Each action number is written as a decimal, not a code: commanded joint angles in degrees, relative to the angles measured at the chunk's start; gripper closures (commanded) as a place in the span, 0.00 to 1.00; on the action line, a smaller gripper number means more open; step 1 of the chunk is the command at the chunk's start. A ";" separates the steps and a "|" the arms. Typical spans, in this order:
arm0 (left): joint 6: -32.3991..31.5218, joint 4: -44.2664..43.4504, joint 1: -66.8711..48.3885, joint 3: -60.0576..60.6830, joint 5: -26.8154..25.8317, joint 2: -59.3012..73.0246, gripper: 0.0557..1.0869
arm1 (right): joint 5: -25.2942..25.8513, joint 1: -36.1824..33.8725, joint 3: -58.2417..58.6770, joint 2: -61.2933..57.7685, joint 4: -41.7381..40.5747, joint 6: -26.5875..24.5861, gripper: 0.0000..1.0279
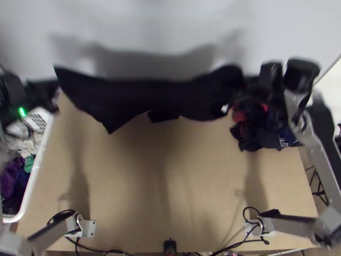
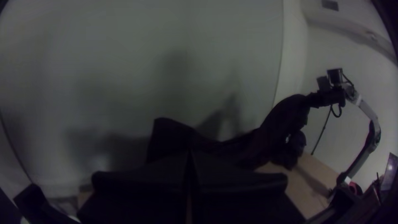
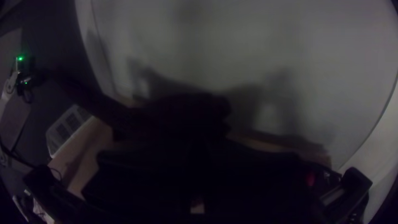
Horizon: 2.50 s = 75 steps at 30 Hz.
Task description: Fold the t-shirt
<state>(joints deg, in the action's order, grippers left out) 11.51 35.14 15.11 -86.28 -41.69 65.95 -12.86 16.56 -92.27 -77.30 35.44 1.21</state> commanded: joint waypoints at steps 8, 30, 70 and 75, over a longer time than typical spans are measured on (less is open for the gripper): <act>25.67 26.12 -3.34 44.00 0.03 -25.79 0.96 | -0.32 11.57 44.54 22.98 11.93 -4.20 0.97; 43.51 48.19 -0.08 38.03 6.98 -27.81 0.96 | -1.99 12.27 49.82 23.24 27.05 -16.95 0.97; 48.08 43.18 14.94 21.15 5.66 -9.18 0.05 | 1.88 8.05 37.60 23.07 40.58 -28.55 0.04; 40.70 35.70 14.24 19.22 5.66 -5.40 0.05 | 1.79 2.08 30.39 19.29 39.27 -24.24 0.04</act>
<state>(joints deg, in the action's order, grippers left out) 57.95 77.21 25.06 -61.19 -32.99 55.75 -11.07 25.06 -53.19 -56.05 75.33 -26.65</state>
